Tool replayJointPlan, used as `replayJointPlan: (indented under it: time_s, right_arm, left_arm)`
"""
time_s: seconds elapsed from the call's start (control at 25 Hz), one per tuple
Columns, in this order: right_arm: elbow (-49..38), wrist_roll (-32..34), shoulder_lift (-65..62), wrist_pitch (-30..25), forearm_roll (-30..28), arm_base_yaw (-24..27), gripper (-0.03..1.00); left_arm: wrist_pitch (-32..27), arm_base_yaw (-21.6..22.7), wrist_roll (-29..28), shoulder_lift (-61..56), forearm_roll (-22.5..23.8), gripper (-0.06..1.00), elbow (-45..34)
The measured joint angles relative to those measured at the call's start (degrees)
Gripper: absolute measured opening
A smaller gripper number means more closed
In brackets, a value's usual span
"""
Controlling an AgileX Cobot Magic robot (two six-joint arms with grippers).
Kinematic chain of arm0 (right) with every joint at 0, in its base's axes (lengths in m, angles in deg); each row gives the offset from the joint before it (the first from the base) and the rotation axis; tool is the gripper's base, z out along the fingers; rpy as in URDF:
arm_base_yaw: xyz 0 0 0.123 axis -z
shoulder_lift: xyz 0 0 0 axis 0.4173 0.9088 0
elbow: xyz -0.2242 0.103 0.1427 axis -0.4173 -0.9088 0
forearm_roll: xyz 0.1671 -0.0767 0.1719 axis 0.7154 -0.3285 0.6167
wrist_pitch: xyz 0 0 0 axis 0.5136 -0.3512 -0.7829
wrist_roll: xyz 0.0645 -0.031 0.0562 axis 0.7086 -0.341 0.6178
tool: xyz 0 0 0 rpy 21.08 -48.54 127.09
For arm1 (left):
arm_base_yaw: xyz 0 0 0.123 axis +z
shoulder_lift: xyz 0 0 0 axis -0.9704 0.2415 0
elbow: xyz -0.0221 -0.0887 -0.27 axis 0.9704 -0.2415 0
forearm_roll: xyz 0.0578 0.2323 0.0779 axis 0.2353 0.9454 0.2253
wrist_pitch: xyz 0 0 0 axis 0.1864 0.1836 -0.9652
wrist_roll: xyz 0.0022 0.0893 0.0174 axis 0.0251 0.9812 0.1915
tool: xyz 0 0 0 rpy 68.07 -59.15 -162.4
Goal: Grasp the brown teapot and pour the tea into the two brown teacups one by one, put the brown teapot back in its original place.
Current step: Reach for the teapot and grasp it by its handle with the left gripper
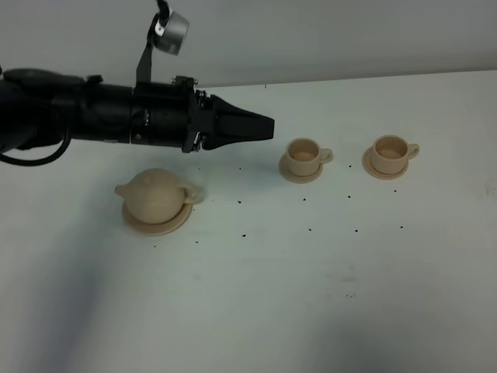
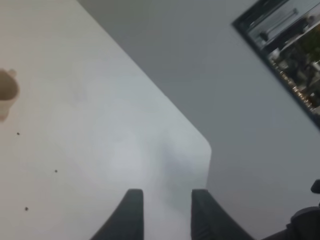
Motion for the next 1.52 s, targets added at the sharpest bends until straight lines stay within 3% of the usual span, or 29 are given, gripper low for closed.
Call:
replayJointPlan:
  time_s: [0.16,0.4,0.68,0.88,1.04,1.2,1.52]
  right_arm:
    - [-1.2,-1.6,-0.3,-0.1,1.7,0.0,0.24]
    - [-1.8,-3.0,-0.5,-0.4,1.9,0.0,0.24]
    - [-1.8,-3.1,-0.5,-0.4,1.9,0.0,0.24]
    - [-1.8,-3.1,-0.5,-0.4,1.9,0.2,0.24]
    - [-1.8,-3.1,-0.6,-0.4,2.3,4.8,0.24]
    - [-1.8,-3.1,-0.8,-0.4,2.4,13.4,0.24]
    - [-1.8,-3.1,-8.2,-0.9,2.5,29.8,0.24]
  left_arm:
    - [0.0,-0.3,-13.3,0.0,8.7,0.25,7.8]
    - [-0.3,-1.0,-28.3,0.0,24.1,0.25,17.6]
    - [-4.3,-5.2,-44.4,0.0,47.9,0.25,29.5]
    - [-6.4,-8.9,-53.5,0.0,64.5,0.25,32.1]
    - [-6.4,-11.2,-59.9,0.1,75.2,0.25,32.1]
    - [-5.7,-11.6,-64.2,1.2,80.0,0.25,32.3]
    - [-5.3,-11.8,-65.7,8.1,80.2,0.25,32.3]
